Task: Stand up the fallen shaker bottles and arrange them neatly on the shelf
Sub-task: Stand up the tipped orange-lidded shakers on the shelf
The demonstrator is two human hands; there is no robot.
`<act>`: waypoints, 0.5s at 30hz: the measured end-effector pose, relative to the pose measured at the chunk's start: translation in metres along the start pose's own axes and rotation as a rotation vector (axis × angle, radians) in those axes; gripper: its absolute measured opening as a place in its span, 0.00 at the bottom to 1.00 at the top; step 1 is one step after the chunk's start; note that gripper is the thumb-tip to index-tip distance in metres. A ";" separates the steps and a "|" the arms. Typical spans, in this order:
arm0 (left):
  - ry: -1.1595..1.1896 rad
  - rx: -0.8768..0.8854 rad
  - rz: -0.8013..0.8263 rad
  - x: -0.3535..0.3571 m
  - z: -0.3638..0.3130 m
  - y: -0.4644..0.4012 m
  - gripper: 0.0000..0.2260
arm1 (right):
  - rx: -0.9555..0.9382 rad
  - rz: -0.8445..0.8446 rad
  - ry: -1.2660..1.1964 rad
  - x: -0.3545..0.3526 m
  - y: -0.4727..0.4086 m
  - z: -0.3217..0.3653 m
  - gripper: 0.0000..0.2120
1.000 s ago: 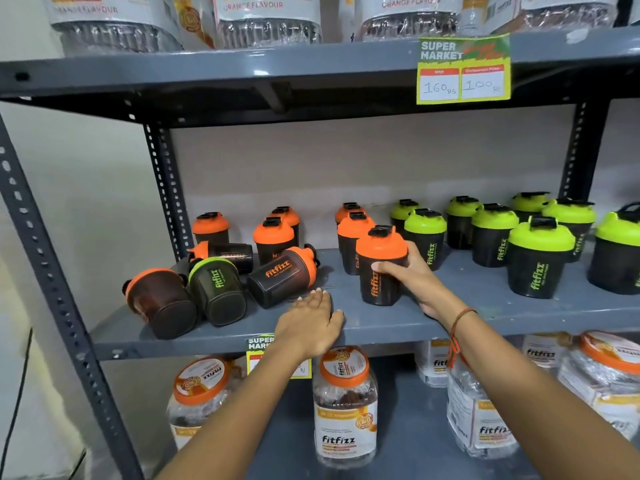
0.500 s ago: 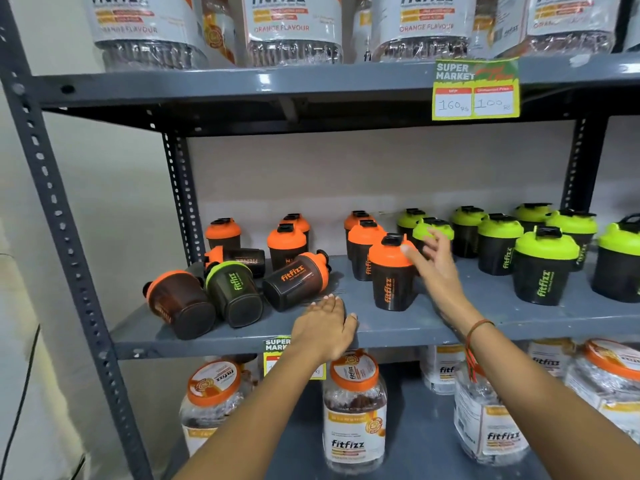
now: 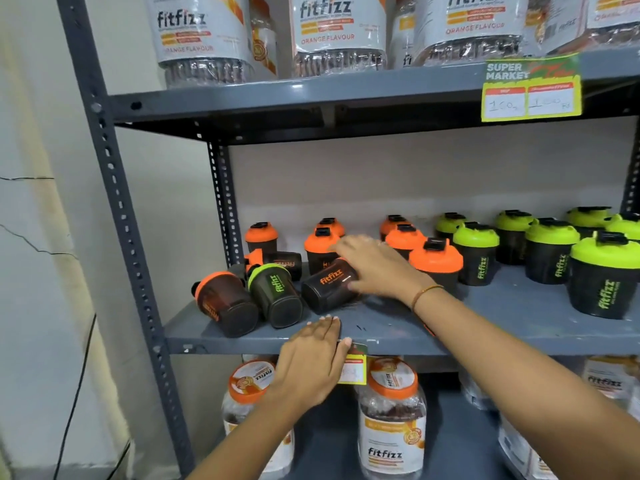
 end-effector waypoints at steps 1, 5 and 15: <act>-0.003 -0.006 -0.008 -0.002 0.005 0.003 0.28 | -0.015 0.087 0.040 0.019 -0.004 0.002 0.36; 0.018 -0.001 -0.008 0.001 0.011 0.007 0.28 | -0.079 0.265 0.096 0.061 -0.011 0.006 0.44; 0.028 -0.042 -0.068 -0.004 0.010 0.003 0.27 | -0.173 0.126 0.219 0.044 -0.005 0.009 0.40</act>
Point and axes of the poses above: each hand's wrist, its own y-axis away from the middle knuckle, its own x-axis out of the palm, z = x × y, the point moved 10 cm from there along -y, towards the middle knuckle, and after that the axes turned 5 degrees about x, right-handed, at the moved point
